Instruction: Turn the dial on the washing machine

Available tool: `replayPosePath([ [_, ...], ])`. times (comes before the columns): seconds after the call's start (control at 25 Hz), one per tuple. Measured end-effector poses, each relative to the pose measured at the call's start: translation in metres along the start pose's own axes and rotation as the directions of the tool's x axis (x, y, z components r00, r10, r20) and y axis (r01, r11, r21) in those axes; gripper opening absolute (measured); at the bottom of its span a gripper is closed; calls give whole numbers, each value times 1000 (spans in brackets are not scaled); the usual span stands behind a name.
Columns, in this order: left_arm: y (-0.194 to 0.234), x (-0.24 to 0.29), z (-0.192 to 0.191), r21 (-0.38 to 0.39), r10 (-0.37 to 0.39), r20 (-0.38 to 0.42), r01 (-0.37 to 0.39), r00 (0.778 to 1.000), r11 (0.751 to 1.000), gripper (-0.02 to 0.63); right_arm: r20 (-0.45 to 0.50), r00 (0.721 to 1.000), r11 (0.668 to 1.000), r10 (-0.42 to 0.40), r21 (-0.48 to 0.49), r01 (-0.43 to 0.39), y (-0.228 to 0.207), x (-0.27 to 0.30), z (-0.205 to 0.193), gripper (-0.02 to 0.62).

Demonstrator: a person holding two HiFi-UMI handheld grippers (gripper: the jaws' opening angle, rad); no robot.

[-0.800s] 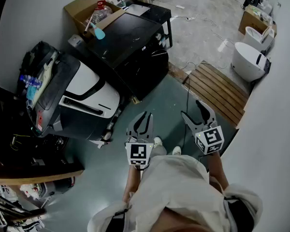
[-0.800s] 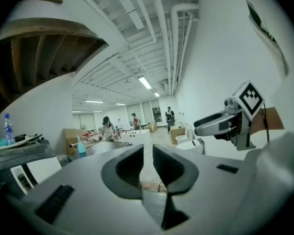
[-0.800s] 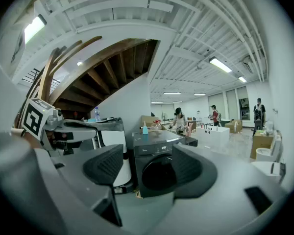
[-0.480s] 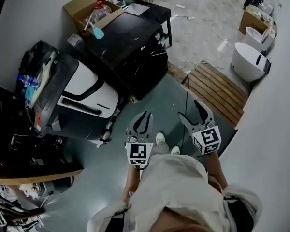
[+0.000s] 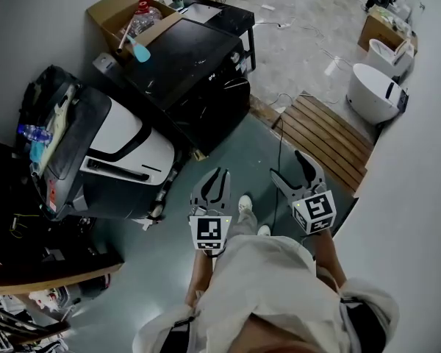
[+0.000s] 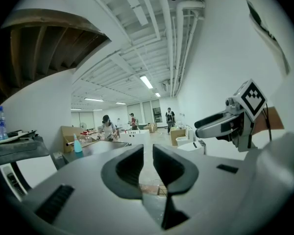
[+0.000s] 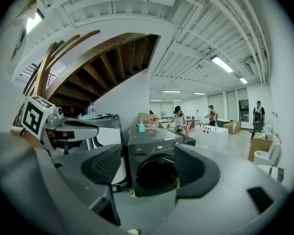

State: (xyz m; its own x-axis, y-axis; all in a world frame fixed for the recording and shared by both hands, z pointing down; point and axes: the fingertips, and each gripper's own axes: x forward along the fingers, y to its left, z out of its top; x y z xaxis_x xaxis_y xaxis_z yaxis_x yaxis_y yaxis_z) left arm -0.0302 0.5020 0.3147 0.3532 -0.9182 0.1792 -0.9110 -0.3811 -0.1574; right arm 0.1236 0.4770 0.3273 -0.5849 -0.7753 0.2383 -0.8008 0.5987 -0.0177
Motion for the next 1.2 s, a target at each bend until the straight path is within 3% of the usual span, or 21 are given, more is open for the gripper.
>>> replayPosePath([
  [0.76,85,110,-5,-31,-68,6,68,998,997,80,-44,998,999,-43,9,44,-37,117,24,336],
  [1.2,125,148,-5,-29,-110,14,111,994,993,80,-55,995,996,-87,21,88,-46,164,36,333],
])
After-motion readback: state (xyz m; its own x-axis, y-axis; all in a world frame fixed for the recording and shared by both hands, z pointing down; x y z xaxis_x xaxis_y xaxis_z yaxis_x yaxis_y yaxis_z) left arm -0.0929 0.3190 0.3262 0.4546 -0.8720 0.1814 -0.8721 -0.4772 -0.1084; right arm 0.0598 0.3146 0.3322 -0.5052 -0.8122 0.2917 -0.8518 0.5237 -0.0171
